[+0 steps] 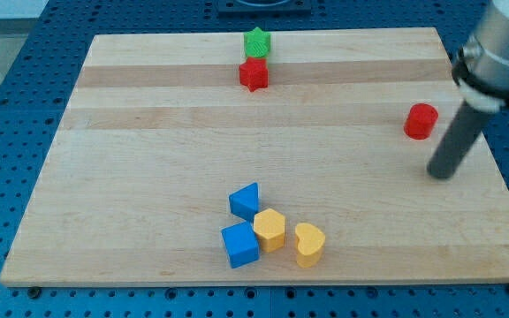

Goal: Place the red circle parallel to red star

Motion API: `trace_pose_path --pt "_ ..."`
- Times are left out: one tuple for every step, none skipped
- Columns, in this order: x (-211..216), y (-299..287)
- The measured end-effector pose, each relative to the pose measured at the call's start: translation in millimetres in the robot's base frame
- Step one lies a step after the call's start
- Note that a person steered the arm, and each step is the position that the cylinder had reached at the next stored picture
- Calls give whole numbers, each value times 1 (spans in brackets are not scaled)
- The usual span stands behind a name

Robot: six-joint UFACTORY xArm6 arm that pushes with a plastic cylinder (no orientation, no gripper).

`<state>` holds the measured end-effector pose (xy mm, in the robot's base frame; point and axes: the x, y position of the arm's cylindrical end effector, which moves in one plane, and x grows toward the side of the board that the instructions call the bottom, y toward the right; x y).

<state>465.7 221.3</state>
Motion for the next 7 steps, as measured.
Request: trace_pose_path --pt "-14 -7" --pt "-23 -7" --pt "-39 -11" --pt "-76 -11" --pt "-63 -4" --pt "-81 8" --pt "-103 4"
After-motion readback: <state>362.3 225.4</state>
